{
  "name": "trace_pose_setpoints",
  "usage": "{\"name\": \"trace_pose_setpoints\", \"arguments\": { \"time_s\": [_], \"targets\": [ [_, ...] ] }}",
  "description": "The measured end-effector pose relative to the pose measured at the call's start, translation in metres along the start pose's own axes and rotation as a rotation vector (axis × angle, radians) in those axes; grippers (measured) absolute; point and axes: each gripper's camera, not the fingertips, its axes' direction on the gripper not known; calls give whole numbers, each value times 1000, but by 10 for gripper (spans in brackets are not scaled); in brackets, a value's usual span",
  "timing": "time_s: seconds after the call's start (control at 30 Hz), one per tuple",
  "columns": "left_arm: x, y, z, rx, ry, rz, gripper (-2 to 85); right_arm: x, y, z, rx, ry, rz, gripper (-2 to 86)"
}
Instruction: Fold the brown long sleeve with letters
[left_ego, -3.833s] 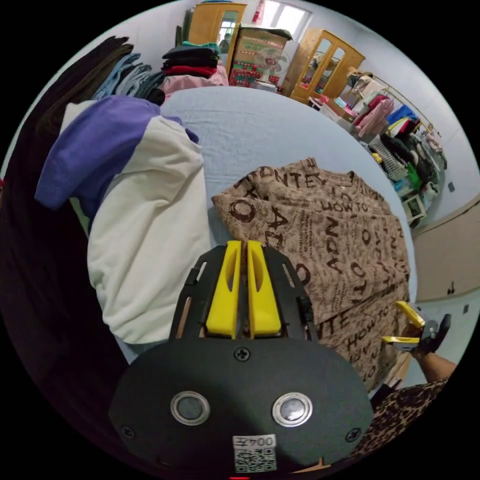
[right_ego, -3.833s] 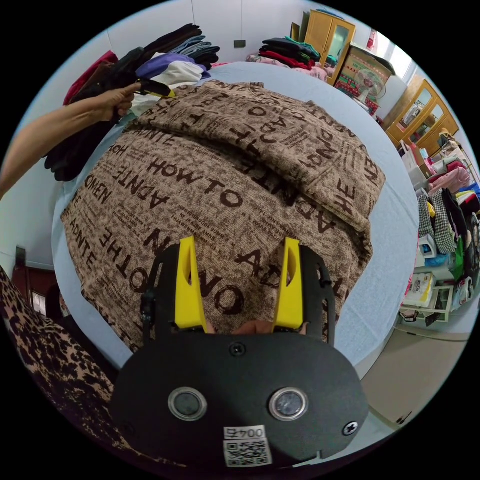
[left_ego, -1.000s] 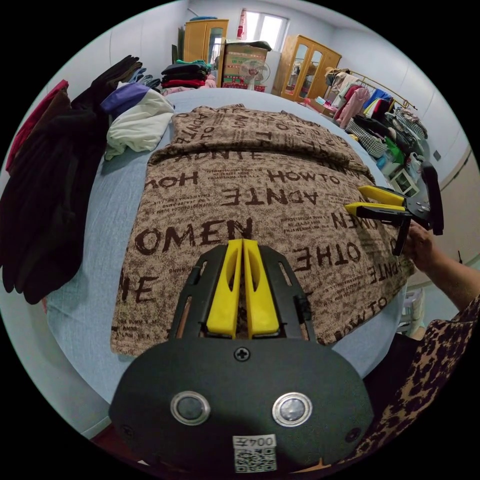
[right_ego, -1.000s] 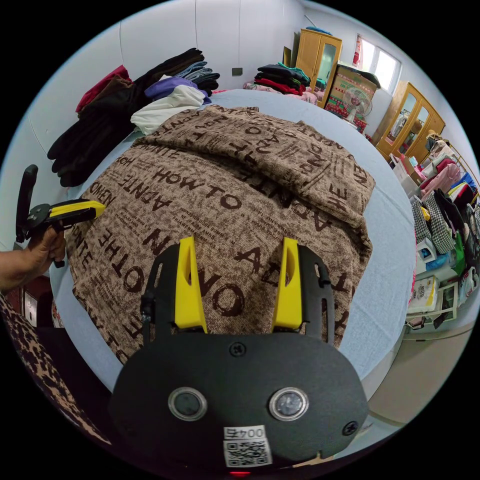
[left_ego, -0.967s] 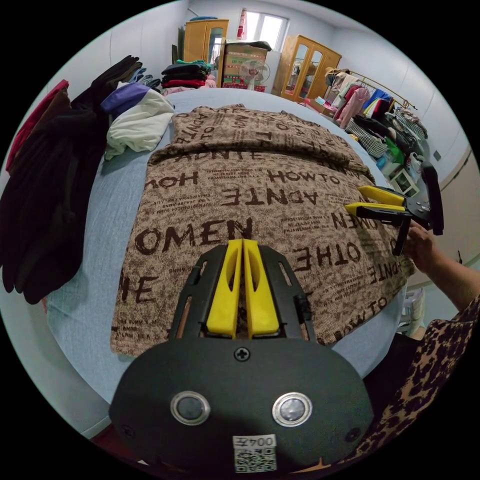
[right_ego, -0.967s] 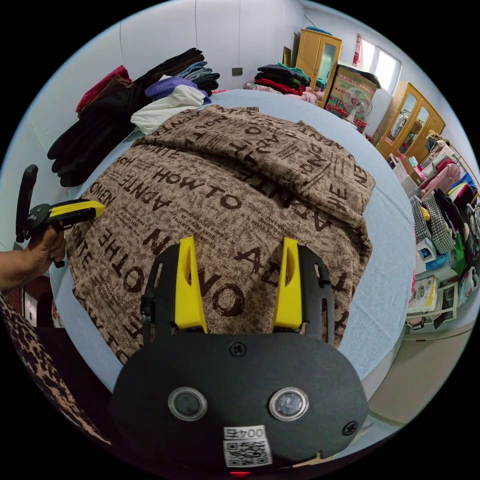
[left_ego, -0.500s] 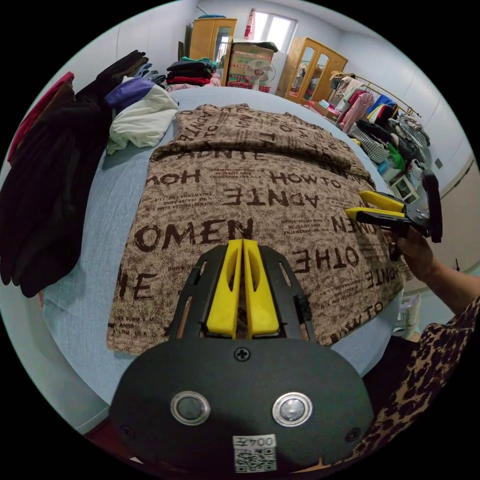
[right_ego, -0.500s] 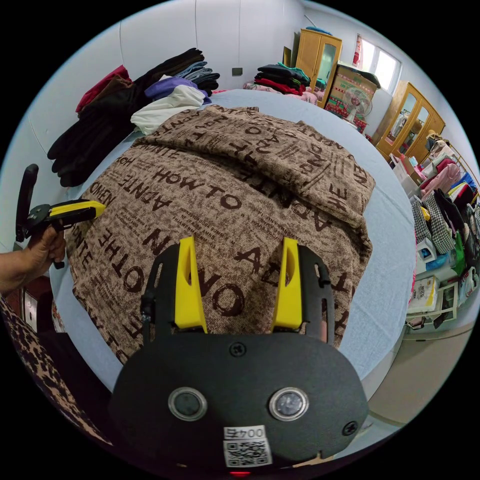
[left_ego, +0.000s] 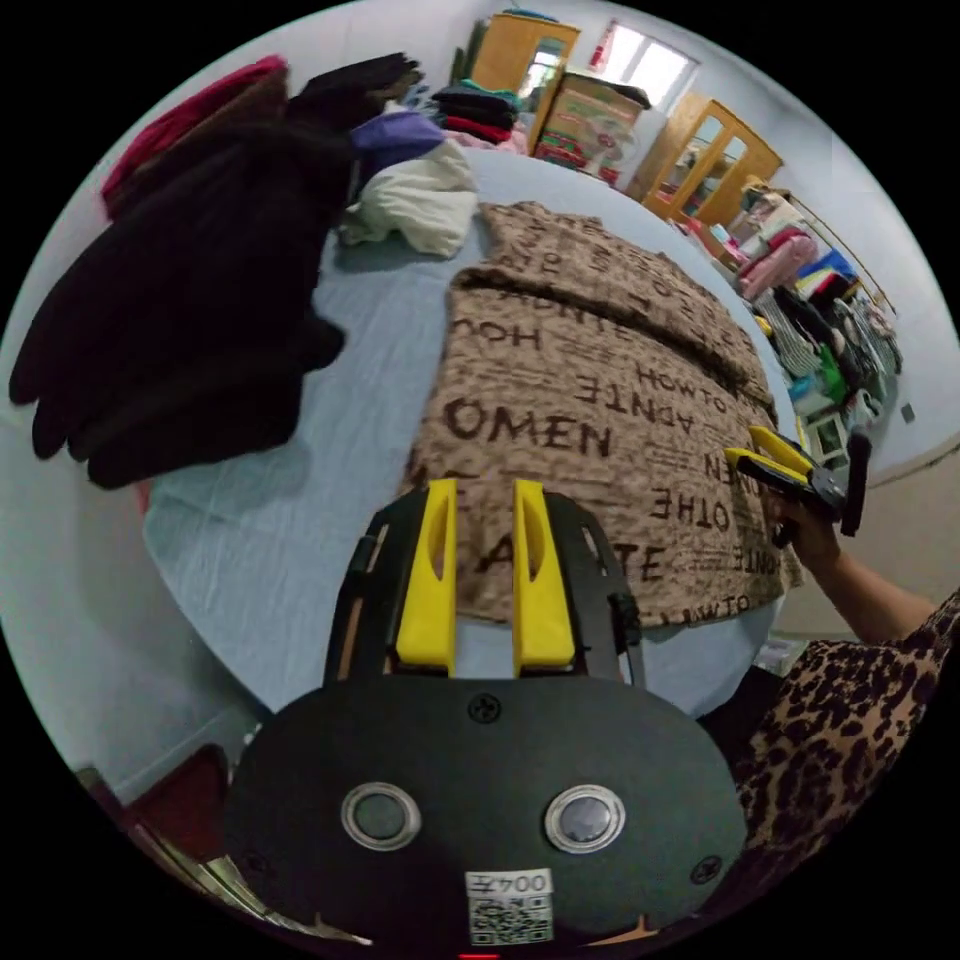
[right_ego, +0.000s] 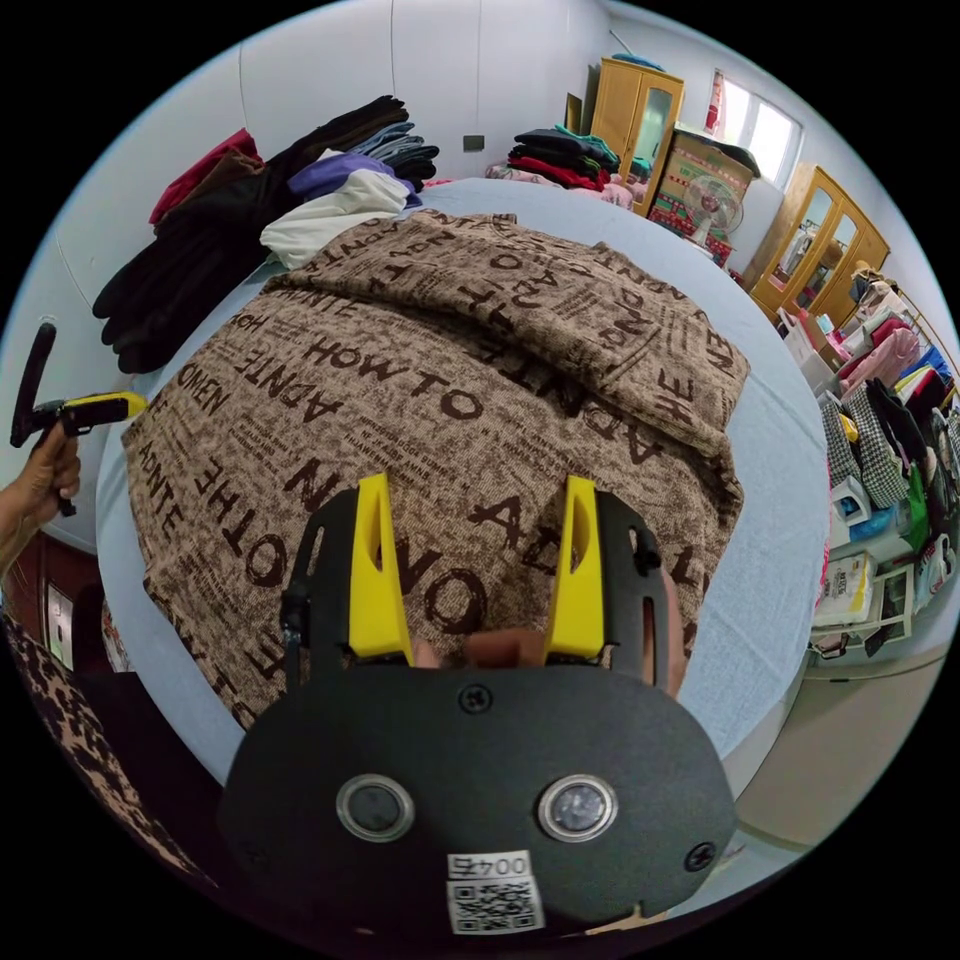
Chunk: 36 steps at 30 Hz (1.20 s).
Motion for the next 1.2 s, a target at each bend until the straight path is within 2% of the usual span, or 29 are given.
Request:
{"name": "trace_pose_setpoints", "arguments": {
  "time_s": [0.07,0.2,0.5,0.83,1.0,1.1,1.13,1.2],
  "targets": [
    [-31,11,-9,-1,-20,-107,85,1,0,3,0,2,0,230],
    [-53,17,-14,-12,-18,-169,89,3,0,9,3,7,0,229],
    [-57,7,-21,-49,-14,-155,88,14,-1,24,1,2,2,229],
    [-55,-5,-41,-63,-105,-74,83,35,-5,43,-6,-15,0,230],
    [-62,-12,-53,-76,-109,-46,86,53,-22,50,-116,-45,13,212],
    [-72,-20,-61,-100,-88,-19,93,86,-22,36,-171,-248,11,165],
    [-78,-24,-64,-114,-61,-7,99,108,-11,25,-152,-358,47,166],
    [-90,-29,-70,-136,13,21,109,151,17,8,-117,-451,178,167]
  ]
}}
